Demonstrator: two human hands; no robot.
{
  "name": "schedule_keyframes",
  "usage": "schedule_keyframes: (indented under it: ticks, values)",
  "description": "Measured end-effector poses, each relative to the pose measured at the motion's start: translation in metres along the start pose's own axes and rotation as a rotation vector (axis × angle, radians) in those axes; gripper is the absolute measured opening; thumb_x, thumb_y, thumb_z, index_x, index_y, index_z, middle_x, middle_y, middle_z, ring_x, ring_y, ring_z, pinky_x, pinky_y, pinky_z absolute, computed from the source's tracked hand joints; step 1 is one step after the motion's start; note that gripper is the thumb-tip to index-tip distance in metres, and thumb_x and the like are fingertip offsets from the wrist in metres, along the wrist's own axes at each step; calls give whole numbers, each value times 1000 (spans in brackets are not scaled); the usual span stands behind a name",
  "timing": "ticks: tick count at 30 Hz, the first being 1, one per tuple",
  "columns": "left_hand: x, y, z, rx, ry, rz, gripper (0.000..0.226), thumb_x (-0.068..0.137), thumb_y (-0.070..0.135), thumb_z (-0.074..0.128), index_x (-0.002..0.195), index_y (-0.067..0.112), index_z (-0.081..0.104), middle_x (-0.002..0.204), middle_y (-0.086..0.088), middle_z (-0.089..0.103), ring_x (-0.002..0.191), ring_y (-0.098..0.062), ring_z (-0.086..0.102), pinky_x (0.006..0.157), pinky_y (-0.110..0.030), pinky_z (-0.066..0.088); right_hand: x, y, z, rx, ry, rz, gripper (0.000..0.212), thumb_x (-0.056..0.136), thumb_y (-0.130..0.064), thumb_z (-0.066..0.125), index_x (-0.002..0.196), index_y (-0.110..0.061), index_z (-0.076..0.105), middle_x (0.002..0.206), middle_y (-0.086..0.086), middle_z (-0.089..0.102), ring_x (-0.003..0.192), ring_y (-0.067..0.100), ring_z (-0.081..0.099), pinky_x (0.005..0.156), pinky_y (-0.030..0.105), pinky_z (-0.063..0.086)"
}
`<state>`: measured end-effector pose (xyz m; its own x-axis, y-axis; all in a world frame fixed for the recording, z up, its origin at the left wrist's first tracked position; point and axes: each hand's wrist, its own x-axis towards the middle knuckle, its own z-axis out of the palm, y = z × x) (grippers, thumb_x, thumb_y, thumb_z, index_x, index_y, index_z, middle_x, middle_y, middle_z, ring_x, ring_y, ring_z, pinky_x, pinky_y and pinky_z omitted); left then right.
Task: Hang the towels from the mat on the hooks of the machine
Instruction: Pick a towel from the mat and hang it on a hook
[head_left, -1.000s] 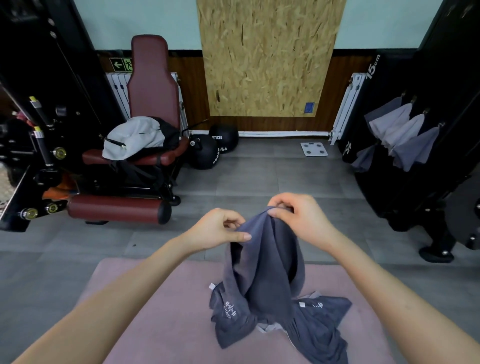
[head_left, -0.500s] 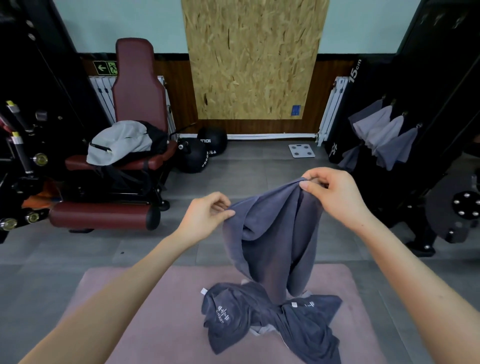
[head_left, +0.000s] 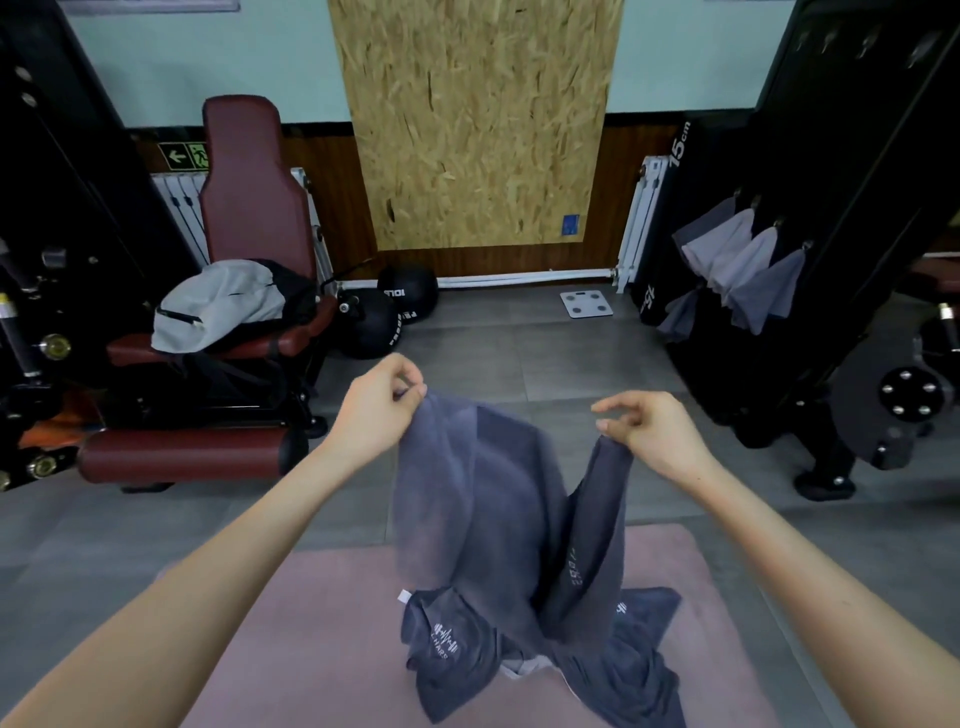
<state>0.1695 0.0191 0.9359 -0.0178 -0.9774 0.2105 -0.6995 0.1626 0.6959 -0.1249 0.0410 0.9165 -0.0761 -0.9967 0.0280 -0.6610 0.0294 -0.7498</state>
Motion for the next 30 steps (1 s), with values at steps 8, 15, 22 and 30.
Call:
schedule_keyframes:
  ticks: [8, 15, 22, 30]
  values:
    - [-11, 9, 0, -170, -235, -128, 14, 85, -1, 61, 83, 12, 68, 62, -2, 59, 46, -1, 55, 51, -17, 49, -29, -29, -2, 496, -241, 138, 27, 85, 17, 48, 95, 0, 66, 82, 12, 68, 64, 8, 67, 60, 18, 55]
    - [-24, 37, -9, -225, -343, -92, 18, 78, -6, 60, 81, 8, 71, 68, -7, 65, 63, -18, 64, 72, -30, 53, -51, -69, 2, 317, -316, -124, 17, 80, 6, 64, 86, -8, 71, 65, 1, 69, 62, 8, 65, 65, 17, 53]
    - [-31, 55, -16, -222, -412, 31, 40, 51, 56, 76, 77, 26, 72, 66, 12, 62, 68, -6, 55, 79, -25, 45, -36, -87, 18, 36, -25, -371, 7, 78, -27, 73, 73, -27, 68, 85, -13, 62, 87, 2, 55, 83, 19, 41]
    - [-29, 66, -17, -85, -290, 125, 23, 64, 37, 83, 69, 19, 69, 62, 4, 61, 57, -4, 47, 59, -25, 39, -27, -99, 34, 251, -79, -299, 13, 74, -21, 77, 67, -16, 67, 61, -7, 61, 54, 0, 50, 58, 17, 43]
